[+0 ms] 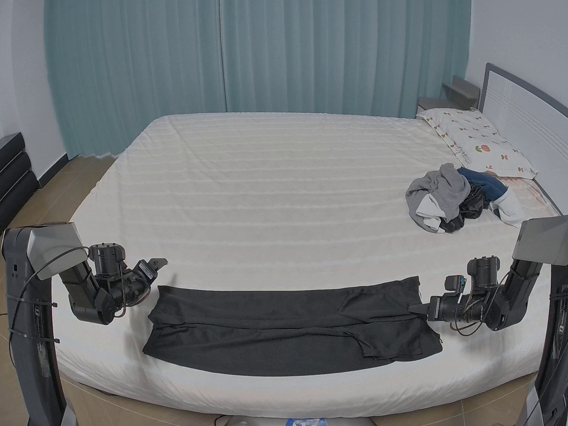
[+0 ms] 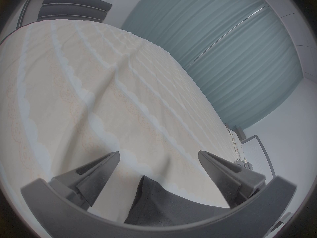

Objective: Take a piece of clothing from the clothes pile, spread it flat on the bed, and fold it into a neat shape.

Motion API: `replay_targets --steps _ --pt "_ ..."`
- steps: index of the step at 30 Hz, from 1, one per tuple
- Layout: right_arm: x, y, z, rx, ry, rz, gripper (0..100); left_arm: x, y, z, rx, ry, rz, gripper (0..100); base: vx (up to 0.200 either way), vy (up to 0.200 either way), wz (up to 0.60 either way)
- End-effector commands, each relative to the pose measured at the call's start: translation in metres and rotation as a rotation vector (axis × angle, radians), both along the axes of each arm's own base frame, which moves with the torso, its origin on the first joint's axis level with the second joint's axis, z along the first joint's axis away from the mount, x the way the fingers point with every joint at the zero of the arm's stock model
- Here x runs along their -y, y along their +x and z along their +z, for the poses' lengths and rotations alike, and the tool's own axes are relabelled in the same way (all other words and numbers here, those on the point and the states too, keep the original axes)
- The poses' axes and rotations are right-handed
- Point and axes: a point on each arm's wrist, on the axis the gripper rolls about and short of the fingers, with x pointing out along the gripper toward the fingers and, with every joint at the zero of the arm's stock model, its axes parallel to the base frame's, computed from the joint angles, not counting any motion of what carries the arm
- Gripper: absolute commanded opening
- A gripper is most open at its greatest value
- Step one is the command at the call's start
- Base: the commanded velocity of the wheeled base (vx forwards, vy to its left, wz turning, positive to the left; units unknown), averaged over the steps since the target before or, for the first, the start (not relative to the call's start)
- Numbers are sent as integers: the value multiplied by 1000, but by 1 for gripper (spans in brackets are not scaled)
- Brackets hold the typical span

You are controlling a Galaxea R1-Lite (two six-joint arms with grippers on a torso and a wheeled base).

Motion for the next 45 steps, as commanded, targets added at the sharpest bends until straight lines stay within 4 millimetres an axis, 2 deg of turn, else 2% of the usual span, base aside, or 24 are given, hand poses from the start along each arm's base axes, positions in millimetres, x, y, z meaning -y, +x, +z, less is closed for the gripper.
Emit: replay_targets --steps 1,4,5,11,17,29,34,35,45 --pt "2 2 -4 -6 -6 -1 0 0 0 -1 -2 -1 1 100 0 0 0" --pt "2 3 -6 -6 -7 1 0 0 0 -1 -2 1 0 100 0 0 0" --pt "2 3 -5 -3 -7 1 100 0 0 -1 -2 -1 1 100 0 0 0" --pt "3 6 14 48 15 -8 100 0 0 -1 -2 -1 1 100 0 0 0" --pt "-2 15 20 62 92 -52 100 0 0 -1 -2 -1 1 100 0 0 0" --pt "-16 38 -7 -7 155 -85 100 0 0 -1 -4 1 0 100 0 0 0" --pt "-17 43 -11 -43 154 -88 100 0 0 -1 -4 1 0 100 0 0 0" --pt "-17 43 -11 -45 154 -88 0 0 0 -1 -4 1 0 100 0 0 0" --pt "-13 48 -5 -39 157 -116 0 0 0 -1 -2 1 0 100 0 0 0"
